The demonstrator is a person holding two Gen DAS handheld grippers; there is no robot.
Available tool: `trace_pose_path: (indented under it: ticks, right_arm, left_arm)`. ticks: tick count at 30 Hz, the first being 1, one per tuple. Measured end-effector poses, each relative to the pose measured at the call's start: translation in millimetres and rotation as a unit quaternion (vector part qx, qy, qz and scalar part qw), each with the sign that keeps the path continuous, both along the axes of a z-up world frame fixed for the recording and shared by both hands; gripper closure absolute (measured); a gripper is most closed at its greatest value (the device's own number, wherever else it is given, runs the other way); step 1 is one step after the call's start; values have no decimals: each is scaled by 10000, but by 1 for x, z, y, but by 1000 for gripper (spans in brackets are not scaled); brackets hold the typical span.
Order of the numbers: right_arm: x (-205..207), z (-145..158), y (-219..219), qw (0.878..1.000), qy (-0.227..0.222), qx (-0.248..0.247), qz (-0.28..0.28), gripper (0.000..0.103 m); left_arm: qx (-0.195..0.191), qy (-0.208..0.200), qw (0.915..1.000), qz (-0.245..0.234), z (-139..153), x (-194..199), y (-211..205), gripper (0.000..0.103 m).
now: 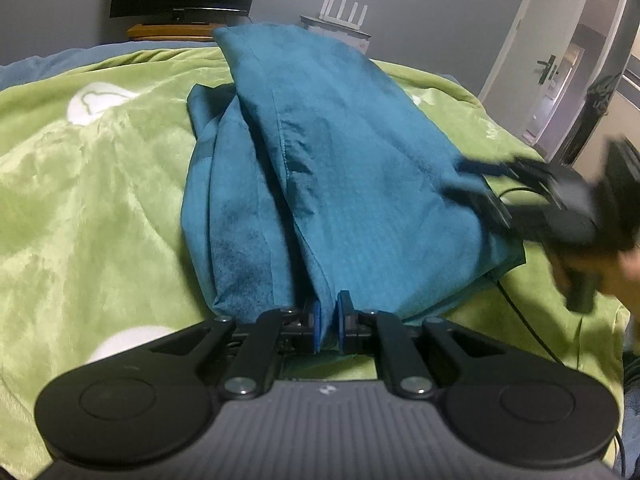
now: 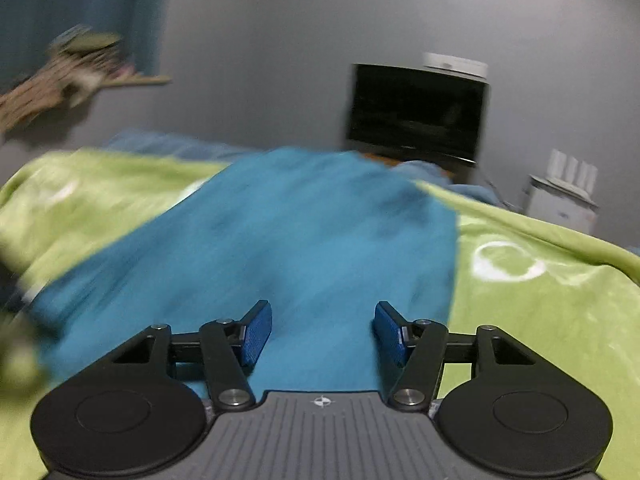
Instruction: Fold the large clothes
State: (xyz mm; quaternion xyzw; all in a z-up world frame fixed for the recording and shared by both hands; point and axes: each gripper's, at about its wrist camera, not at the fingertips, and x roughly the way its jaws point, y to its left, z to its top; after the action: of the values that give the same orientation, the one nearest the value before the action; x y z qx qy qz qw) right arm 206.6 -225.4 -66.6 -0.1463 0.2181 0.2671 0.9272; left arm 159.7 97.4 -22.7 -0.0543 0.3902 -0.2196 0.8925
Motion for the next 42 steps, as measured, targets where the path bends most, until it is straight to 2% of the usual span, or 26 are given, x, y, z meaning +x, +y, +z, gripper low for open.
trace_pose_path:
  ticks: [2,3,6,9,12,14,15,16,19,21,24,26,27,29,30,32,35,37,39,40,42]
  right_arm:
    - [-30,0,-10,9997,-92,-202,73,50]
    - [-46,2,-17,9998,-72,-202,40,57]
    - [-65,-1,-39,9995,200,-154,-180,56]
    - [-75,11,-55,9982,337,253,-435,57]
    - [-63,25,-56,9946,370,628,-739,56]
    - [-48,26,-52,9921,649,742,-777,55]
    - [-39,21,-47,9914,862,599,-779,56]
    - [-33,21,-41,9914,857,495,-854,58]
    - [-7,41,-18,9928,215,607,-1009,56]
    - [23,52,-2,9885,-54,579,-1396,47]
    - [89,50,18,9761,306,665,-2048,46]
    - [124,43,29,9686,510,838,-2285,46]
    - [139,37,40,9684,598,818,-2280,44]
    - [156,31,70,9735,491,485,-2180,40]
    - [163,26,87,9753,370,285,-2161,33]
    - [169,20,116,9841,377,189,-1725,34]
    - [170,13,152,9904,490,144,-1282,43]
    - [165,13,165,9923,903,492,-691,43]
    - [150,19,171,9949,823,451,-361,41]
    - [144,25,169,9953,769,525,-269,43]
    - [122,41,150,9928,632,949,-356,43]
  left_arm:
    - [15,-23,10000,-16,1,-1,0,100]
    - [24,-46,10000,-25,1,-2,0,100]
    - [58,-88,9999,-14,4,-6,0,100]
    - [61,-117,9999,-21,7,-8,-2,100]
    - [-4,-87,10000,-23,6,-10,1,100]
    - [-132,-18,9999,-36,6,-11,4,100]
    - [-197,-5,9998,-31,7,-12,6,100]
    - [-243,7,9997,-22,8,-12,8,100]
    - [-270,18,9996,-33,8,-12,9,100]
    - [-249,12,9997,-73,9,-13,9,100]
    - [-255,7,9995,-195,11,-15,9,100]
    - [-247,-26,9993,-279,10,-17,9,100]
    - [-220,-51,9993,-310,9,-19,9,100]
    - [-215,-60,9992,-332,7,-19,10,100]
    - [-239,-20,9993,-303,5,-17,12,100]
    - [-373,70,9989,-285,3,-14,16,100]
    - [-465,125,9986,-222,-1,-12,23,100]
    - [-571,195,9980,-182,-3,-11,27,100]
    - [-590,184,9979,-178,-3,-12,28,100]
    - [-566,153,9981,-170,-2,-12,27,100]
    - [-525,107,9985,-135,-2,-13,26,100]
